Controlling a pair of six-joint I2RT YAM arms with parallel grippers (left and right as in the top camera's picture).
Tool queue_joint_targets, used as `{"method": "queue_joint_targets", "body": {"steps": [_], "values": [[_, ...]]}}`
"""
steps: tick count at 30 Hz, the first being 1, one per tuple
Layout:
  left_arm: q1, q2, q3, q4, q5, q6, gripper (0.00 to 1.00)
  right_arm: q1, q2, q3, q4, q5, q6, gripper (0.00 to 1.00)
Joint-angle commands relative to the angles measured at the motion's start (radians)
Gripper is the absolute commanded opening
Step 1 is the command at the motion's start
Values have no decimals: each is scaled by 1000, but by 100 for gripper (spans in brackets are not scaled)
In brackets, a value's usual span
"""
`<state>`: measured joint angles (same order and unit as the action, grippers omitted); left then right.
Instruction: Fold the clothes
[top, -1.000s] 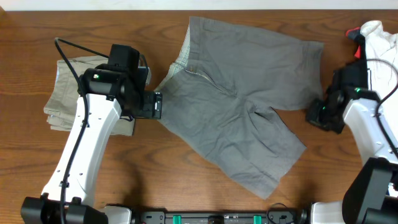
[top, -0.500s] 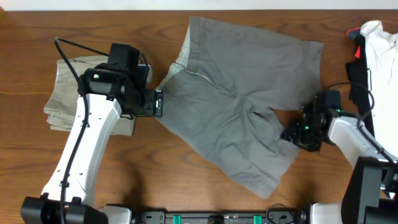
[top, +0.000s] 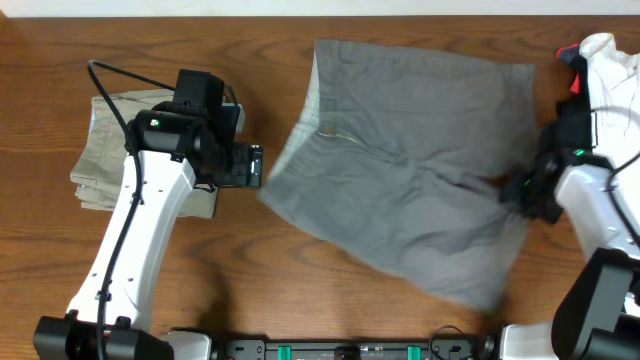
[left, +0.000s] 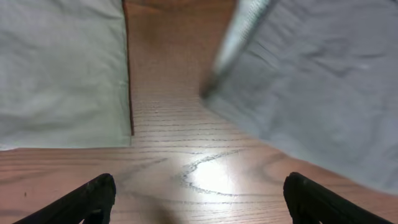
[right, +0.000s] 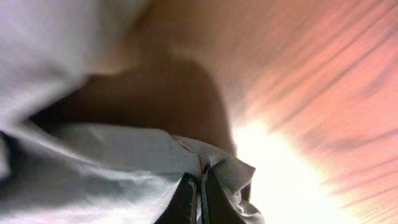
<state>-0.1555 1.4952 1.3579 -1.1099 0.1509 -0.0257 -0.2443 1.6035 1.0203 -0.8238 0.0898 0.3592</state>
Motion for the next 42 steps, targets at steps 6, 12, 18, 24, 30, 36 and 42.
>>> {"method": "queue_joint_targets", "body": {"steps": [6, 12, 18, 24, 30, 36, 42], "values": [[-1, 0, 1, -2, 6, -2, 89, -19, -1, 155, -23, -40, -35, 62], [-10, 3, -24, 16, 86, -1, 89, -19, -1, 158, -150, -182, -35, 72], [-63, 4, -172, 150, 108, -1, 89, -17, -1, 157, -259, -217, -77, 80], [-144, 20, -371, 444, 111, 31, 85, -16, -1, 156, -259, -278, -130, 80], [-191, 66, -409, 662, 117, 56, 69, -14, -1, 156, -224, -525, -275, 76], [-214, 121, -403, 983, 140, -75, 76, 45, -1, 156, -219, -547, -278, 75], [-196, 311, -282, 1012, 288, -111, 74, 134, -1, 156, -202, -550, -278, 74]]}}
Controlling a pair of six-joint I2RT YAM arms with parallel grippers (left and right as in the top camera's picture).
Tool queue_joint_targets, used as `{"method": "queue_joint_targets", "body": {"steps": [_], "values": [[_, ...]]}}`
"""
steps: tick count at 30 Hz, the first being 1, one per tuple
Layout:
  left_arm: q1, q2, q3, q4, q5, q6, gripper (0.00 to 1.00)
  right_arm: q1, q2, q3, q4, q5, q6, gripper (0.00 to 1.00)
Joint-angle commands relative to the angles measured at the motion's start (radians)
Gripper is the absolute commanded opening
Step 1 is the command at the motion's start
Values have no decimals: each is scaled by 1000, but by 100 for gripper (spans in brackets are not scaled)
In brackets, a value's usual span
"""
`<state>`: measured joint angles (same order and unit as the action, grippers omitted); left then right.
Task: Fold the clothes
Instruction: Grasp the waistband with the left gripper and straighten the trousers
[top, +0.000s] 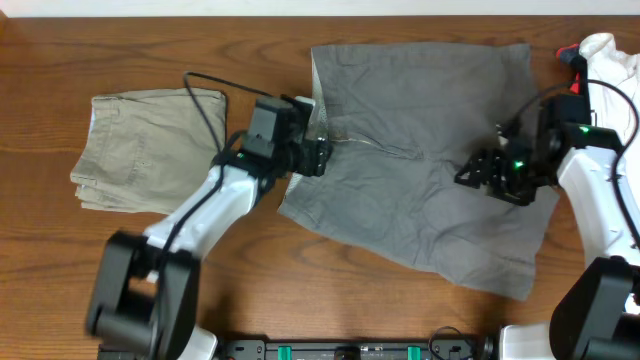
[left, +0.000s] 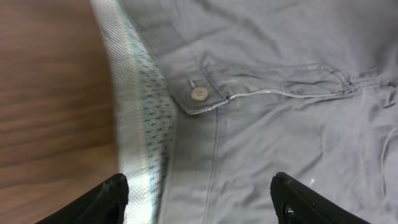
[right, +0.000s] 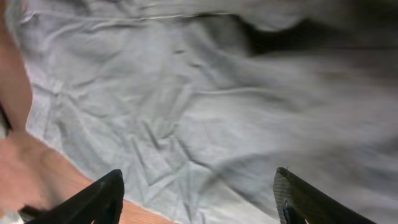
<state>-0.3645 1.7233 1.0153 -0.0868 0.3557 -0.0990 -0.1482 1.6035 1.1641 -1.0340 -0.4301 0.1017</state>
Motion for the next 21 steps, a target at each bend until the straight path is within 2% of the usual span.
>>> {"method": "queue_joint_targets", "body": {"steps": [1, 6, 10, 21], "values": [[17, 121, 95, -27, 99, -37, 74, 52, -1, 12, 18, -29, -21, 73], [28, 229, 221, -108, 112, 18, 74, 77, -1, 12, 39, 10, 40, 73], [27, 264, 248, -120, 111, 47, 73, 77, -1, 12, 40, 24, 40, 73], [26, 323, 248, -122, 135, 53, 50, 77, -1, 12, 40, 42, 40, 71]]}}
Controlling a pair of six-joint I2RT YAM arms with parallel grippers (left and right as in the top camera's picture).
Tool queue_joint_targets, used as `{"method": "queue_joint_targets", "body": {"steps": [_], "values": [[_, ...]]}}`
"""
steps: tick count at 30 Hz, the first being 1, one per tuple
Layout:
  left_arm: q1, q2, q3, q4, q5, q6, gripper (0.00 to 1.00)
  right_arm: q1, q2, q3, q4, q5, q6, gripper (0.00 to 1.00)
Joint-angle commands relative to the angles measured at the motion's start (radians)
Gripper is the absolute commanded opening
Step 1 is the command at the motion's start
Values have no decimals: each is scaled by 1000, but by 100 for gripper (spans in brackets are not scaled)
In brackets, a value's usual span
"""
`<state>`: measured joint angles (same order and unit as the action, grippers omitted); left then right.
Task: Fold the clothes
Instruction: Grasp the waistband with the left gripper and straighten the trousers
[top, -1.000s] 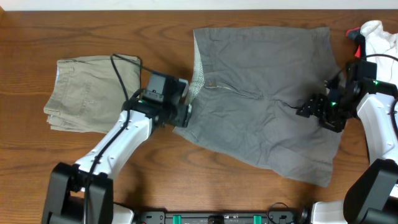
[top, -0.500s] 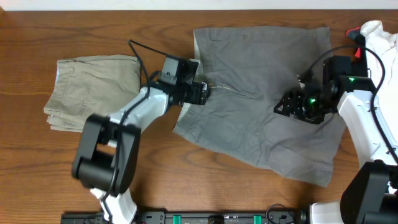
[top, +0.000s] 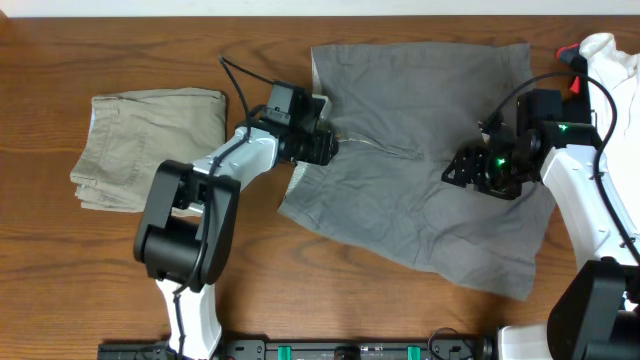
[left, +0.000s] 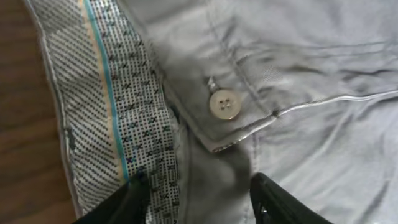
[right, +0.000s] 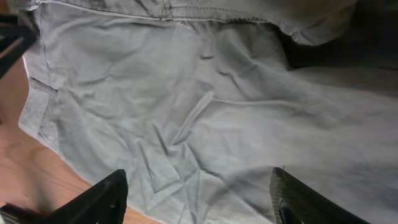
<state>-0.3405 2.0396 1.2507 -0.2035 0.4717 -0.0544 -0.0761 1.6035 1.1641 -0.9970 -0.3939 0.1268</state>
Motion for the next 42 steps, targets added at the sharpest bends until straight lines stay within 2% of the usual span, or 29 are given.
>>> {"method": "queue_joint_targets", "body": {"steps": [1, 7, 12, 20, 28, 32, 36, 37, 38, 39, 40, 41, 42], "values": [[2, 6, 13, -5, 19, 8, 46, 5, -1, 12, 2, 5, 14, 71], [5, -1, 29, -41, 79, 8, 9, 5, -1, 12, -5, 5, 14, 69], [5, -51, 83, -111, 50, -3, 6, 5, -1, 12, -5, 37, 15, 69], [6, -178, 125, -313, -270, -6, 6, 4, 0, 11, 1, 85, 15, 70], [6, -112, 99, -389, -425, -7, 6, 3, 0, 10, 9, 149, 98, 74], [6, -70, 99, -406, -436, -8, 6, 3, 2, -23, -1, 169, 136, 73], [8, -64, 99, -406, -465, -19, 6, -13, 2, -97, -3, 270, 199, 70], [11, -64, 100, -410, -487, -35, 6, -27, 2, -119, 6, 286, 213, 68], [15, -64, 100, -414, -497, -42, 6, -42, 2, -137, 16, 285, 217, 61], [21, -64, 100, -419, -509, -56, 6, -61, 2, -158, 26, 280, 217, 42], [29, -64, 100, -426, -514, -73, 6, -78, 2, -179, 37, 273, 217, 30], [38, -64, 100, -432, -514, -87, 6, -92, 2, -201, 47, 267, 218, 21], [47, -64, 100, -436, -514, -98, 6, -103, 2, -225, 62, 262, 218, 20]]}}
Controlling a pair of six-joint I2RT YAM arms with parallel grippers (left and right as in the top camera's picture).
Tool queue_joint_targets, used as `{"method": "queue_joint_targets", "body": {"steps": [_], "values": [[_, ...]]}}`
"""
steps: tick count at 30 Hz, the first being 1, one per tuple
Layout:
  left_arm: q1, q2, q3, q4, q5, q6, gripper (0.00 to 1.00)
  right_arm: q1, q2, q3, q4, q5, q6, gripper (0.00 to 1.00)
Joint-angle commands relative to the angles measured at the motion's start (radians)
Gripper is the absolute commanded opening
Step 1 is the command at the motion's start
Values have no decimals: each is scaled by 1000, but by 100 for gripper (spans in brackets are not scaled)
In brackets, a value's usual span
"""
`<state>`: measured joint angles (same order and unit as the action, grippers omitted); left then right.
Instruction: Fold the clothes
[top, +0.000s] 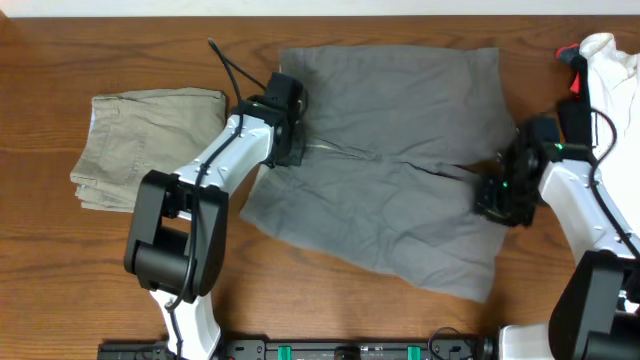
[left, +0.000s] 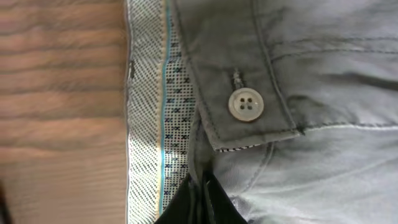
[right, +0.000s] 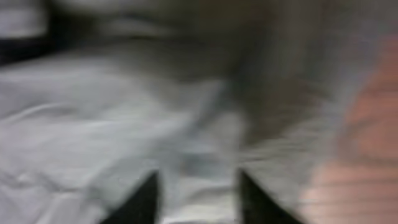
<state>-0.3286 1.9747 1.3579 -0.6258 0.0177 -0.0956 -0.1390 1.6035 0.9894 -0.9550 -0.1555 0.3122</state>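
Grey shorts (top: 390, 170) lie spread flat mid-table, waistband to the left. My left gripper (top: 289, 150) is shut on the waistband edge just below the button (left: 245, 104); its closed fingers (left: 200, 199) pinch the grey cloth beside the patterned inner band (left: 149, 124). My right gripper (top: 497, 203) sits low at the shorts' right edge. In the blurred right wrist view its fingers (right: 149, 202) stand apart, open, with grey cloth (right: 124, 112) under and between them.
A folded beige garment (top: 150, 145) lies at the left. A white cloth pile (top: 605, 60) with a red item (top: 570, 55) sits at the far right corner. The left arm's cable (top: 228, 70) loops over the wooden table (top: 60, 280).
My left gripper, then open over the waistband by the button, is now shut on it. The shorts lie further left. My right gripper has moved from over the shorts to their right edge, fingers closer together.
First my right gripper was shut on the shorts' right edge and my left was open over bare table. Then both were open, the left at the waistband, the right above the cloth. The left then sat lower by the button, and now grips there.
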Motion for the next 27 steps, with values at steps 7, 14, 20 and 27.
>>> {"method": "queue_joint_targets", "body": {"steps": [7, 14, 20, 27], "values": [[70, 1, -8, -21, -59, -63, 6, -53, 3, -246, 282, 2, 126, 8], [70, 1, -8, -21, -59, -63, 6, -57, 26, -304, 457, 102, 233, 1], [70, 1, -8, -24, -59, -63, 6, -136, 27, -248, 466, 137, 201, 1], [69, 1, -8, -21, -59, -63, 9, -309, 27, -26, 295, -182, 22, 14]]}}
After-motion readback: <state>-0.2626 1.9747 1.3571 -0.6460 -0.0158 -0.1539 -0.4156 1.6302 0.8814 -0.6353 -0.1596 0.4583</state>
